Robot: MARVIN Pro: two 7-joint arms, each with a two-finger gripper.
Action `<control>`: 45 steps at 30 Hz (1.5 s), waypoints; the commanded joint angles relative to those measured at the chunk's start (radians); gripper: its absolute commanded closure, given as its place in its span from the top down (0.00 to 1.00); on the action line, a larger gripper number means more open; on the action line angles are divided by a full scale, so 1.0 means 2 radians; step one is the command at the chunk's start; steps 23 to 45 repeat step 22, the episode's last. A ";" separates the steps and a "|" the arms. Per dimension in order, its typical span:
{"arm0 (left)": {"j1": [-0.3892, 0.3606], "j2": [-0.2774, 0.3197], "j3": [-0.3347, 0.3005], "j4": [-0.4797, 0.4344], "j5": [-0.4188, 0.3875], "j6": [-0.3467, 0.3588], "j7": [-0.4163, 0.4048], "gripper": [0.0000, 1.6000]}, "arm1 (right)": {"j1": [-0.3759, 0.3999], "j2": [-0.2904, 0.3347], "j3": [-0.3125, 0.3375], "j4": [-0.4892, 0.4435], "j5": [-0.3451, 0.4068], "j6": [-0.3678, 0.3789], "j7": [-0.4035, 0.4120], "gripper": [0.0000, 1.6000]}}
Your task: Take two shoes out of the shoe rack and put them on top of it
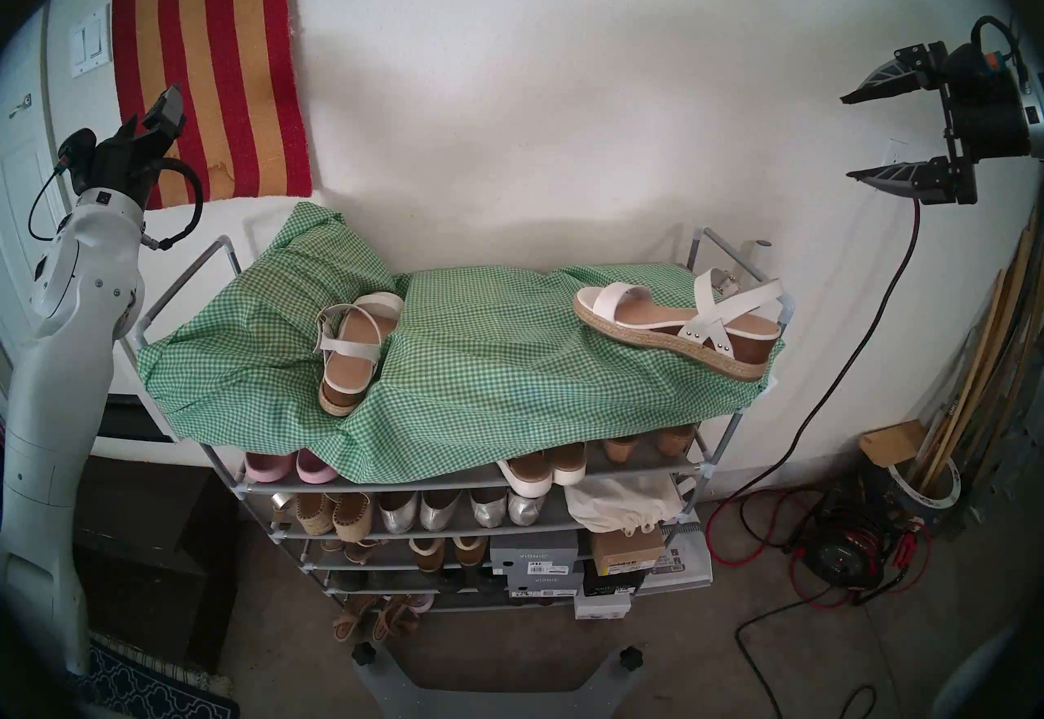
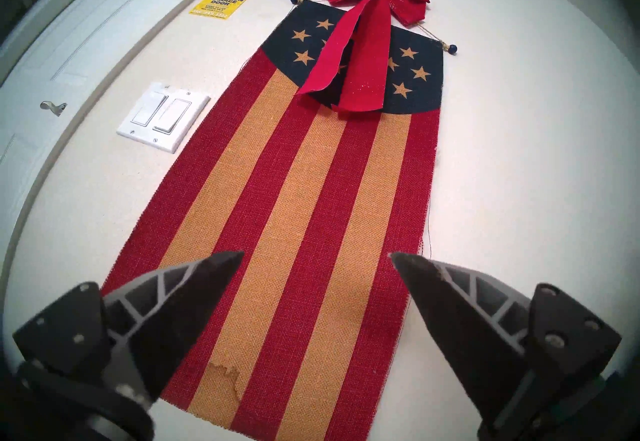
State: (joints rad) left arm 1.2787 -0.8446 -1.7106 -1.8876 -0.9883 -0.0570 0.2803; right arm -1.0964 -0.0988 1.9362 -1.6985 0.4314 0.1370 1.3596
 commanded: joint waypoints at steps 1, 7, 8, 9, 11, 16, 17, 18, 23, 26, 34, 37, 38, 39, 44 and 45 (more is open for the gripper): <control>0.003 0.003 -0.004 -0.008 -0.006 0.007 -0.001 1.00 | 0.013 -0.001 -0.025 0.055 0.056 -0.048 -0.002 1.00; 0.005 0.004 -0.006 -0.010 -0.010 0.010 -0.001 1.00 | -0.010 -0.053 -0.013 0.016 0.038 -0.061 -0.030 1.00; 0.005 0.004 -0.007 -0.011 -0.010 0.011 -0.001 1.00 | -0.009 -0.063 -0.008 0.014 0.032 -0.062 -0.029 1.00; 0.005 0.005 -0.007 -0.011 -0.011 0.012 -0.001 1.00 | -0.013 -0.064 -0.004 0.012 0.031 -0.063 -0.032 1.00; 0.006 0.005 -0.007 -0.011 -0.012 0.013 -0.001 1.00 | -0.017 -0.079 0.008 0.007 0.020 -0.062 -0.031 1.00; 0.006 0.006 -0.008 -0.012 -0.013 0.014 -0.001 1.00 | -0.030 -0.101 0.034 -0.005 0.000 -0.058 -0.031 1.00; 0.006 0.006 -0.008 -0.012 -0.013 0.014 -0.001 1.00 | -0.032 -0.105 0.039 -0.008 -0.003 -0.058 -0.031 1.00; 0.006 0.006 -0.008 -0.012 -0.014 0.014 -0.001 1.00 | -0.034 -0.108 0.042 -0.010 -0.006 -0.057 -0.031 1.00; 0.007 0.006 -0.008 -0.012 -0.014 0.015 -0.002 1.00 | -0.039 -0.114 0.050 -0.015 -0.011 -0.056 -0.031 1.00; 0.007 0.006 -0.008 -0.012 -0.014 0.015 -0.002 1.00 | -0.039 -0.114 0.050 -0.015 -0.011 -0.056 -0.031 1.00; 0.007 0.006 -0.008 -0.012 -0.014 0.015 -0.002 1.00 | -0.039 -0.114 0.050 -0.015 -0.011 -0.056 -0.031 1.00; 0.007 0.006 -0.008 -0.012 -0.014 0.015 -0.002 1.00 | -0.039 -0.114 0.050 -0.015 -0.011 -0.056 -0.031 1.00; 0.007 0.006 -0.008 -0.012 -0.014 0.015 -0.002 1.00 | -0.039 -0.114 0.050 -0.015 -0.011 -0.056 -0.031 1.00; 0.007 0.006 -0.008 -0.012 -0.014 0.015 -0.002 1.00 | -0.039 -0.114 0.050 -0.015 -0.011 -0.056 -0.031 1.00; 0.007 0.006 -0.008 -0.012 -0.014 0.015 -0.002 1.00 | -0.039 -0.114 0.050 -0.015 -0.011 -0.056 -0.031 1.00; 0.007 0.006 -0.008 -0.012 -0.014 0.015 -0.002 1.00 | -0.039 -0.114 0.050 -0.015 -0.011 -0.056 -0.031 1.00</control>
